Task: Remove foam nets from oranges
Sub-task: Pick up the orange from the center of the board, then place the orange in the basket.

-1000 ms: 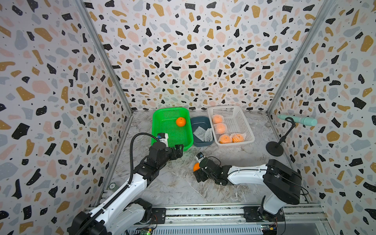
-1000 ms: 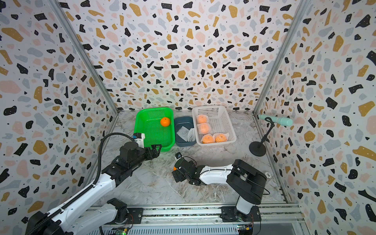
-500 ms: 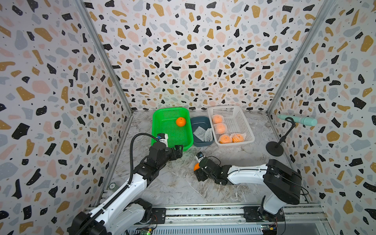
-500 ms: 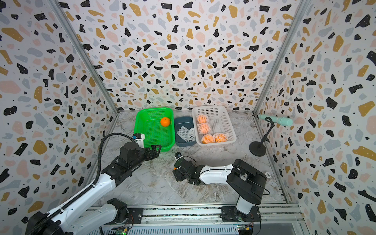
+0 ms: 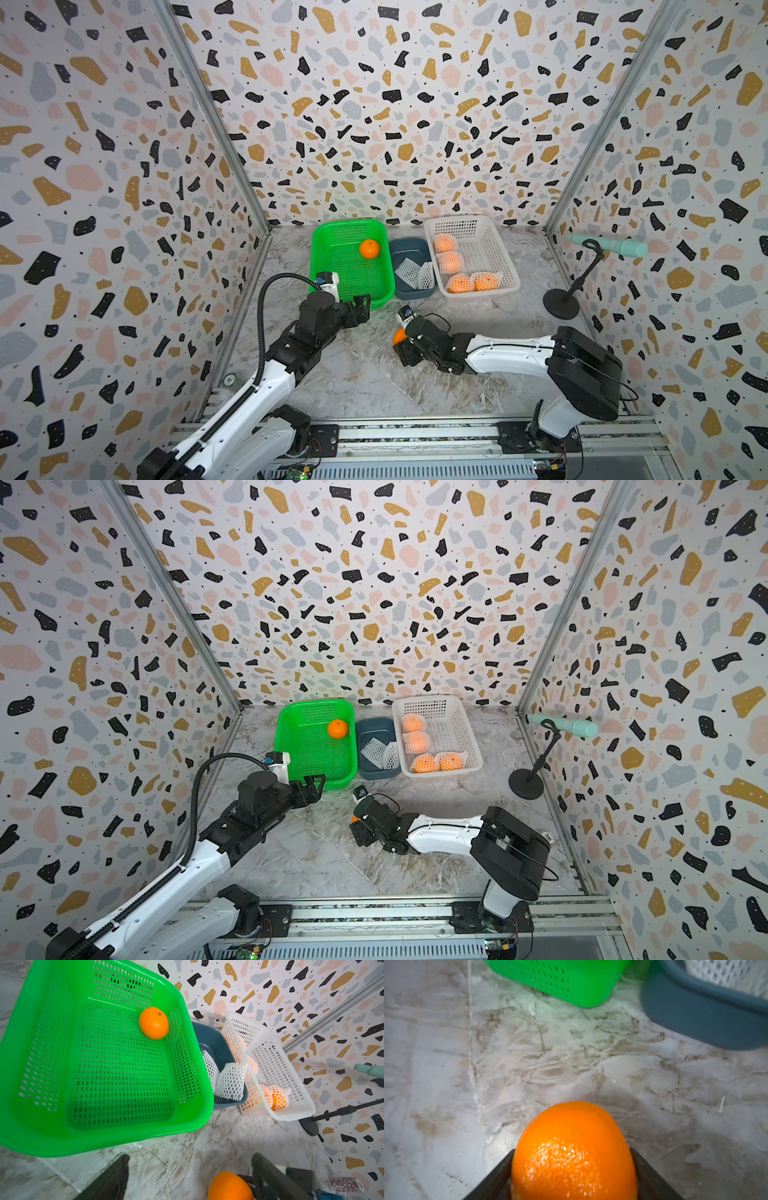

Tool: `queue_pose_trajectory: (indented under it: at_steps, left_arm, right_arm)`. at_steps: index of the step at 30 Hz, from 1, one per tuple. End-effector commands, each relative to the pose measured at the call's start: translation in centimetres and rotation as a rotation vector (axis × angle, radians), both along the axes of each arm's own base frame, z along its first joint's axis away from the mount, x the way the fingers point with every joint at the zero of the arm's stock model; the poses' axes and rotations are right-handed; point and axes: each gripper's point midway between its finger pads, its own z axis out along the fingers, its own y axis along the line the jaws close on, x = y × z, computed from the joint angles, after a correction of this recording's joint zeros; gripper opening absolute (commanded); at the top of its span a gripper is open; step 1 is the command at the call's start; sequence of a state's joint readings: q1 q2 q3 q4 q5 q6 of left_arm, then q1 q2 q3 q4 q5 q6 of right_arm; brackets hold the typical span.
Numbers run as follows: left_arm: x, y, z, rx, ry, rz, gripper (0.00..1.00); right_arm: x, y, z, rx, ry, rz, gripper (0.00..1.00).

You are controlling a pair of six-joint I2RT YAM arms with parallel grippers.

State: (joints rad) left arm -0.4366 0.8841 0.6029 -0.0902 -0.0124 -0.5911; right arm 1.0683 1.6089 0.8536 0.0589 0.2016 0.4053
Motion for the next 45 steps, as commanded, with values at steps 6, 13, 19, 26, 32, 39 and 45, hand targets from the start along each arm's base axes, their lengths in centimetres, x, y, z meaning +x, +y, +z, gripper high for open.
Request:
queue_pose_trajectory:
  at_steps: [6,13,19,26,32,39,45]
  left_arm:
    - [-0.2,2.4,4.4,-0.002,-0.094,0.111,0.93]
    - [-0.9,3.3,6.4,-0.017,-0.140,0.138,0.94]
    - [-1.2,3.5,6.5,-0.003,-0.135,0.143,0.94]
    - [-1.4,3.7,6.6,0.005,-0.137,0.143,0.94]
    - [-1.5,3.7,6.0,0.008,-0.129,0.138,0.94]
    - [-1.6,3.6,5.7,0.011,-0.125,0.132,0.94]
    - [-1.6,3.5,5.6,0.018,-0.126,0.126,0.94]
  right_arm:
    - [1.9,1.2,7.4,0.122,-0.076,0.054,0.79]
    - [6.0,3.6,11.4,0.178,-0.151,0.079,0.79]
    - [10.9,7.2,13.1,0.209,-0.193,0.102,0.78]
    - [15.9,11.4,11.6,0.211,-0.187,0.134,0.78]
    - [18.3,15.0,8.8,0.192,-0.146,0.174,0.78]
    - [19.5,17.3,6.1,0.189,-0.088,0.190,0.78]
    - [19.8,18.1,4.4,0.182,-0.053,0.196,0.78]
